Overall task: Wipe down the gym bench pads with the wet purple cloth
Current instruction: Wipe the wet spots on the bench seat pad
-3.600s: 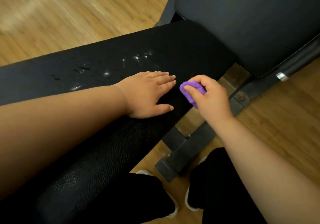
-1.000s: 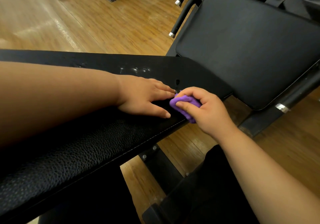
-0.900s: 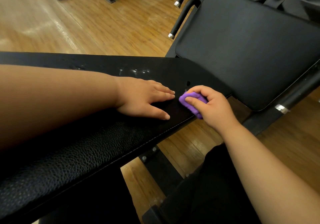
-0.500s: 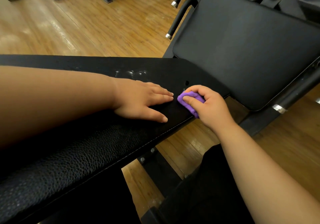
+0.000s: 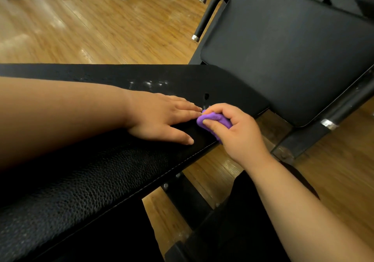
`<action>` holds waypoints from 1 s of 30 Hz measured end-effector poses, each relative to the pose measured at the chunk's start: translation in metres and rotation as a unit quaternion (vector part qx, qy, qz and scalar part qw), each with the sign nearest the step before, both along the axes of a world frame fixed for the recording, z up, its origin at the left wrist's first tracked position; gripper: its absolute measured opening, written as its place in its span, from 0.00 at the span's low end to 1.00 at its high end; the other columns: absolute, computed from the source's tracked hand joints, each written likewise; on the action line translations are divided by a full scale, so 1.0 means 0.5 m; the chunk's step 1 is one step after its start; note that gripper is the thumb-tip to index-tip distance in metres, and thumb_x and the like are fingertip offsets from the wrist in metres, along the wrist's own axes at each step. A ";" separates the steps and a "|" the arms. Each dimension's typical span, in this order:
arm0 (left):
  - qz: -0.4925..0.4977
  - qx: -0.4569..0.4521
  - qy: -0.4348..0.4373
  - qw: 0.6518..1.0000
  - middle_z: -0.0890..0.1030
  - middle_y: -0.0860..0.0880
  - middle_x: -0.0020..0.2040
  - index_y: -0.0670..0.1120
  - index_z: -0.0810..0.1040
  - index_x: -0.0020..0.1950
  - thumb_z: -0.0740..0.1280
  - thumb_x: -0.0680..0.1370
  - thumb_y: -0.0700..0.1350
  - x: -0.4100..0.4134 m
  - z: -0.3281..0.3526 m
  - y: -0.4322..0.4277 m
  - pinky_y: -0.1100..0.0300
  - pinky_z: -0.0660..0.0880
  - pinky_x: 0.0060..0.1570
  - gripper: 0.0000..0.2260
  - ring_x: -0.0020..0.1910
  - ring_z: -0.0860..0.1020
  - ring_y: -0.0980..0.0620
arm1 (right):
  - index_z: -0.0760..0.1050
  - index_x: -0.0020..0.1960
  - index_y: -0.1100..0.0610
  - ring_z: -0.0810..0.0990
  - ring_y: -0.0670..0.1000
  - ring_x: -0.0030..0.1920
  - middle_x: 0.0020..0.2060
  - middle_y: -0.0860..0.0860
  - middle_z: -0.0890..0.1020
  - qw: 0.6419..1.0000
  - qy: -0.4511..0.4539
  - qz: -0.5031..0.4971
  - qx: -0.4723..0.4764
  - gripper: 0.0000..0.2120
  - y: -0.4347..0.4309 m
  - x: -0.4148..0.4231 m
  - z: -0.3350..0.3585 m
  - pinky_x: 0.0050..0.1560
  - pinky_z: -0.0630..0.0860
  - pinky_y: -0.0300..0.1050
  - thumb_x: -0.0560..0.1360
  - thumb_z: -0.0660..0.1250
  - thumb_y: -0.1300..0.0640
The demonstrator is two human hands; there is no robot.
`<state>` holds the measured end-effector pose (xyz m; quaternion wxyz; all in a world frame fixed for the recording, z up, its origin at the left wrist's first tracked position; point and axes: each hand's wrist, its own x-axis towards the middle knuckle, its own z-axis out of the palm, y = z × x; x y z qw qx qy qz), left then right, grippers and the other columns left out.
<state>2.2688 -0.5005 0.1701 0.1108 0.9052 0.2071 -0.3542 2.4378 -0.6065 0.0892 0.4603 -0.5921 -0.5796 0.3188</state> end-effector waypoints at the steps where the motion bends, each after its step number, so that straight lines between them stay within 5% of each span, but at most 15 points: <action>1: -0.002 -0.002 -0.002 1.000 0.43 0.58 0.79 0.56 0.43 0.79 0.43 0.70 0.76 0.000 0.000 0.001 0.58 0.43 0.76 0.42 0.77 0.41 0.59 | 0.76 0.45 0.39 0.76 0.35 0.50 0.43 0.37 0.80 1.000 -0.002 0.010 0.005 0.13 -0.002 0.000 0.000 0.46 0.69 0.24 0.75 0.70 0.59; 7: -0.004 -0.002 -0.009 1.000 0.42 0.60 0.79 0.56 0.42 0.79 0.43 0.68 0.74 -0.003 0.000 -0.001 0.60 0.42 0.76 0.43 0.77 0.41 0.60 | 0.75 0.44 0.40 0.76 0.32 0.45 0.42 0.41 0.80 0.998 -0.008 -0.051 -0.037 0.12 0.023 0.047 -0.014 0.41 0.69 0.23 0.77 0.68 0.58; 11: -0.012 -0.001 -0.013 1.000 0.42 0.58 0.79 0.55 0.41 0.79 0.37 0.63 0.75 -0.003 -0.001 0.001 0.58 0.42 0.76 0.47 0.77 0.40 0.60 | 0.76 0.45 0.39 0.76 0.35 0.50 0.43 0.38 0.80 1.000 -0.013 0.008 -0.002 0.12 0.002 0.011 -0.002 0.45 0.70 0.25 0.75 0.70 0.58; 17: 0.001 0.022 0.021 1.000 0.43 0.58 0.79 0.55 0.42 0.80 0.44 0.73 0.72 0.016 0.011 -0.004 0.58 0.45 0.75 0.39 0.78 0.43 0.57 | 0.75 0.44 0.41 0.76 0.32 0.43 0.42 0.44 0.81 0.998 -0.019 -0.043 -0.053 0.12 0.030 0.073 -0.017 0.39 0.70 0.23 0.77 0.68 0.58; 21: 0.071 0.016 0.008 0.997 0.47 0.56 0.80 0.53 0.46 0.80 0.52 0.78 0.66 0.057 0.009 -0.018 0.55 0.49 0.75 0.35 0.78 0.47 0.54 | 0.76 0.45 0.42 0.75 0.33 0.48 0.44 0.40 0.80 0.999 -0.026 -0.021 -0.026 0.10 0.021 0.040 -0.018 0.43 0.69 0.22 0.76 0.69 0.57; 30: 0.076 0.017 -0.024 0.997 0.44 0.56 0.80 0.54 0.45 0.80 0.52 0.79 0.65 0.061 -0.022 -0.024 0.56 0.45 0.75 0.34 0.78 0.44 0.55 | 0.76 0.45 0.42 0.75 0.32 0.46 0.44 0.41 0.80 0.997 -0.037 -0.050 -0.034 0.08 0.038 0.063 -0.032 0.41 0.68 0.22 0.76 0.69 0.56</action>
